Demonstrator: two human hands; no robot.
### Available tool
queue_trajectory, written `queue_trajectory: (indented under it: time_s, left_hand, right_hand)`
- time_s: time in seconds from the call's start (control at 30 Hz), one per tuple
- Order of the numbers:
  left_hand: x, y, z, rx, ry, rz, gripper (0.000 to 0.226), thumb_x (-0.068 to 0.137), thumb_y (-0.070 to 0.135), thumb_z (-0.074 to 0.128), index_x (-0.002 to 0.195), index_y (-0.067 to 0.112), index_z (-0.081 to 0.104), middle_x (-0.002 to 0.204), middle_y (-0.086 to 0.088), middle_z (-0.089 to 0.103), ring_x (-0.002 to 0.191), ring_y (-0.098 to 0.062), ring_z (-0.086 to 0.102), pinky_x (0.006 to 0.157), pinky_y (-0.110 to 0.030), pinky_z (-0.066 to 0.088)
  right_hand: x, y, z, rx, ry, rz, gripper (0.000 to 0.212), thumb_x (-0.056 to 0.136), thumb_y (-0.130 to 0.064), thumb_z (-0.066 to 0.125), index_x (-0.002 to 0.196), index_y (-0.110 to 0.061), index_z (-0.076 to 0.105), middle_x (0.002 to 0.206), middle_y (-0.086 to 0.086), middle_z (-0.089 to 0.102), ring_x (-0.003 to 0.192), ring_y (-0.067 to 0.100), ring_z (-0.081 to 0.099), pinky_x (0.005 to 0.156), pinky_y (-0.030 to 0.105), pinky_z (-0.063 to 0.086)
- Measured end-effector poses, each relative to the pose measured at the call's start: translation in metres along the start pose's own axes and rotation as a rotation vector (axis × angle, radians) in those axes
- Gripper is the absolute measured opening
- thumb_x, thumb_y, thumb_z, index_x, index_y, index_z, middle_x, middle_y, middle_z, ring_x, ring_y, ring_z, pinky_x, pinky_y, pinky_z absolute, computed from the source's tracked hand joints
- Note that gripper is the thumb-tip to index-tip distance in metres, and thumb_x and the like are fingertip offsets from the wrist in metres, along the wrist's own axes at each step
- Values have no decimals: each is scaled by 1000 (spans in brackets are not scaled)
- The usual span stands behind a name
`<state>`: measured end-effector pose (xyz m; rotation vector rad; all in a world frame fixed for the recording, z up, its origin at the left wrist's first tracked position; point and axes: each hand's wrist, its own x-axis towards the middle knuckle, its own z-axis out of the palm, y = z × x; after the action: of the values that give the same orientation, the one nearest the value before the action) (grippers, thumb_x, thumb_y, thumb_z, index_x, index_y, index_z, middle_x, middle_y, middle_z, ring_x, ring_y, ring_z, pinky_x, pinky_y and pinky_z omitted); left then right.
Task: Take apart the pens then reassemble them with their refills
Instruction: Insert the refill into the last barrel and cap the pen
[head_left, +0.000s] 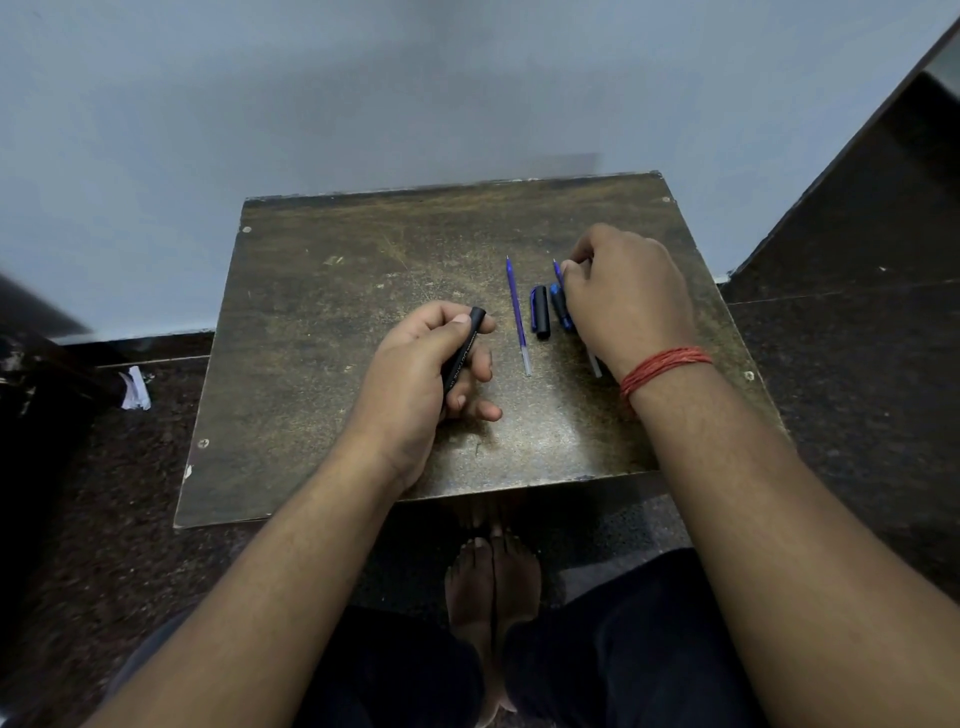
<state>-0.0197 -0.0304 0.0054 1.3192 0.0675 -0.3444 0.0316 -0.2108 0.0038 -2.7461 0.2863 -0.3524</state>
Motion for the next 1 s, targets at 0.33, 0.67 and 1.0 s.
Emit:
queue_trajectory:
  time_s: [0.33,0.67,1.0]
  left_hand:
    - [2,0,2,-5,6,7,20,102,13,42,100,7,60,61,-4,54,41,-10,33,46,-29,49]
    - [3,1,1,-28,29,10,21,103,13,41,98,7,60,62,-5,54,41,-9,34,46,-28,50]
    - [0,7,-2,-48,45,24,21,103,12,40,103,4,59,62,-5,55,42,-10,34,46,-28,50]
  right_hand:
    - [-9,-25,7,47,51,-176,21,96,-36,53,100,-20,65,104,-1,63,107,26,51,91,40,42]
    - [-16,-40,28,-226,65,-194,35,89,-47,58,103,-16,66,118,5,57,115,31,45,89,49,37]
    - [-14,-41,28,-276,141,-158,32,86,-42,60,102,-14,65,112,7,57,110,32,47,83,45,33]
